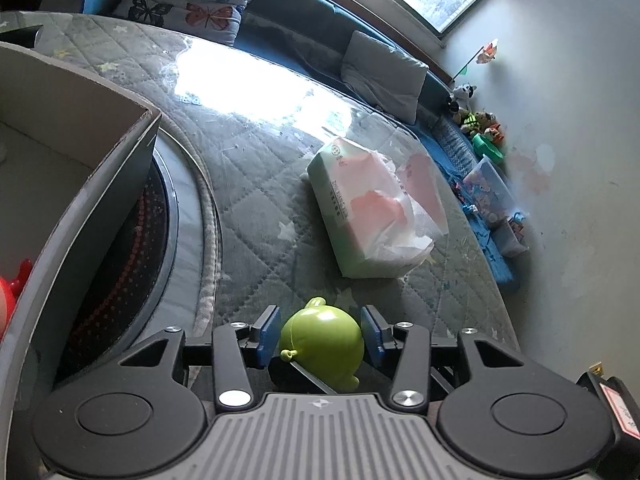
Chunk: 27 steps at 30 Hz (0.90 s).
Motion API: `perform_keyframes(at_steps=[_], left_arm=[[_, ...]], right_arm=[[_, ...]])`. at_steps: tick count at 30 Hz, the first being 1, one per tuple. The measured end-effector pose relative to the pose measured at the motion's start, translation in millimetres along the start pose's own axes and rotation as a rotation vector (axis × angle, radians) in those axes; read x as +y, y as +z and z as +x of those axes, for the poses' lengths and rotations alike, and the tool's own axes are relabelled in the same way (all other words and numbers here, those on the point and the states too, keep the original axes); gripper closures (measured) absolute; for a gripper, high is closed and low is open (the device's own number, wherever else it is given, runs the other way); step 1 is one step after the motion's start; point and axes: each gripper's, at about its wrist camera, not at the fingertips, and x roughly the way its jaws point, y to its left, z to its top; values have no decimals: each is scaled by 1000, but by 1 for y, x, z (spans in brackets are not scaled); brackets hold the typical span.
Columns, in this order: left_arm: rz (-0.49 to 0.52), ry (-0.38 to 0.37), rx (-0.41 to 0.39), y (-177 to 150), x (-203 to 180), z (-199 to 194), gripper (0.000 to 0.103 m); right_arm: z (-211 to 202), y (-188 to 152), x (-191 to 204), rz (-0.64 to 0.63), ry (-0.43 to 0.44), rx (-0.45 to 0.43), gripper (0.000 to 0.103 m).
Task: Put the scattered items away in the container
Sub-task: 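Close the left gripper on the green alien toy, then lift the green alien with the left gripper and carry it over the box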
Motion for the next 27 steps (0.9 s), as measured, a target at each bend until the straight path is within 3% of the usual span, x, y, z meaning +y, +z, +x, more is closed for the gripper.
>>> perform_keyframes(at_steps=[13,20,27], left_arm=[[10,-4,-61,-19,-3,-46,56],[-1,0,-162,-20,9,-104,56],[-50,40,-263,-20,44,-163,56]], right_arm=[[-28,-5,22,-25,23,-27,37],[-44,10,63,-101,73,-79,37],[-39,23,119,-173,165,-111,37]])
